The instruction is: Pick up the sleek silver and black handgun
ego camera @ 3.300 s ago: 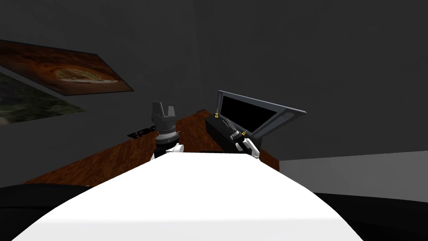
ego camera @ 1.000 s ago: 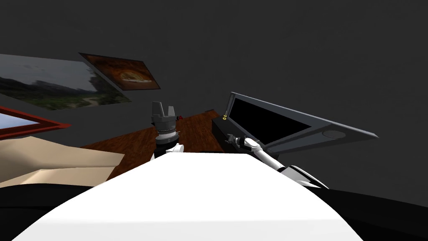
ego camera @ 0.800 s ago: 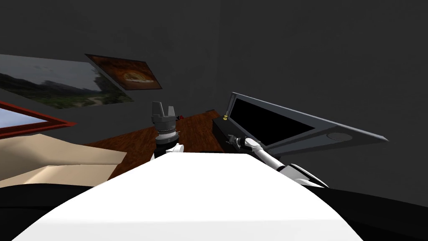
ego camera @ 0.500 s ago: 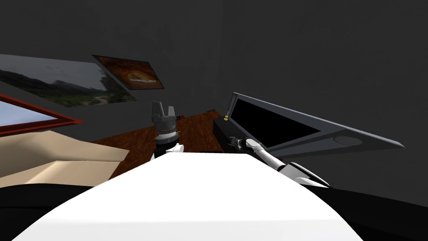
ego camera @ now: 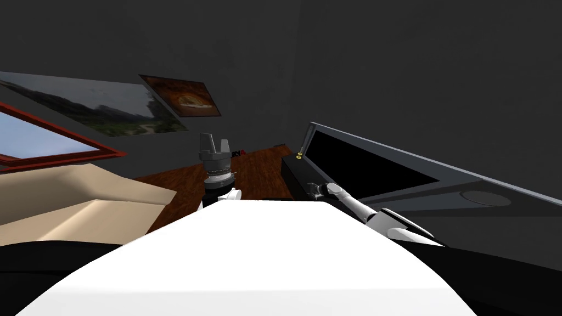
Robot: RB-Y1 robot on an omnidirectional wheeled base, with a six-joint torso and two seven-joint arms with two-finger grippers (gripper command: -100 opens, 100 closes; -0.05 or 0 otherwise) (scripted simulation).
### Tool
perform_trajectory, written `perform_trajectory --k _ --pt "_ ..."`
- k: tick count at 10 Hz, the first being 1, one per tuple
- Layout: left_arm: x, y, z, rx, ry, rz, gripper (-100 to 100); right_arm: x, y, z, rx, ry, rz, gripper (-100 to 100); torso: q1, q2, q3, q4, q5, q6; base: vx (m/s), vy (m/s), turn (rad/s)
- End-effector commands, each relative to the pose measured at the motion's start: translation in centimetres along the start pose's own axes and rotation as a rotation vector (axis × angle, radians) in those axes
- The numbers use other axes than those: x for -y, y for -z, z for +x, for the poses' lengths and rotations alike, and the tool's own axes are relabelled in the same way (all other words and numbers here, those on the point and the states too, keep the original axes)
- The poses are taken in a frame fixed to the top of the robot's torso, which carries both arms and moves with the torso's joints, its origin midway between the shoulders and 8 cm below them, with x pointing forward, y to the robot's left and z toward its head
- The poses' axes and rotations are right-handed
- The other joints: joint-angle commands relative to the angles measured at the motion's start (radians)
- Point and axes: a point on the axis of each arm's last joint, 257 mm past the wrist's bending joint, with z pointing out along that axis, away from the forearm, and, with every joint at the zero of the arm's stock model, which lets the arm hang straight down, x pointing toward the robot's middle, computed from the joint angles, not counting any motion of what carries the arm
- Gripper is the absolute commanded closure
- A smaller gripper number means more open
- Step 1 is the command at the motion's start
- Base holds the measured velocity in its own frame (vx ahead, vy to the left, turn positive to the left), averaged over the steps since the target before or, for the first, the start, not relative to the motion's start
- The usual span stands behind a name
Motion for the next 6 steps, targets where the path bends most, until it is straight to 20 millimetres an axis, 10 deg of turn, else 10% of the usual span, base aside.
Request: perform_trajectory --k 1,4,6 --pt "0.0 0.0 0.0 0.000 0.000 0.000 0 -1.0 1.4 4.3 -0.100 0.048 -0.041 -100 0.000 0.000 0.000 0.000 0.000 0.000 0.029 -0.037 0.182" --pt "0.0 0.0 0.0 0.000 0.000 0.000 0 -2.1 3.4 9.5 -0.225 0.109 -0.099 -100 -0.001 -0.001 0.000 0.000 0.000 0.000 0.026 -0.040 0.106" --pt "0.0 0.0 0.0 0.000 0.000 0.000 0 -2.1 3.4 9.5 -0.227 0.111 -0.100 -100 -0.001 0.000 0.000 0.000 0.000 0.001 0.020 -0.030 0.012"
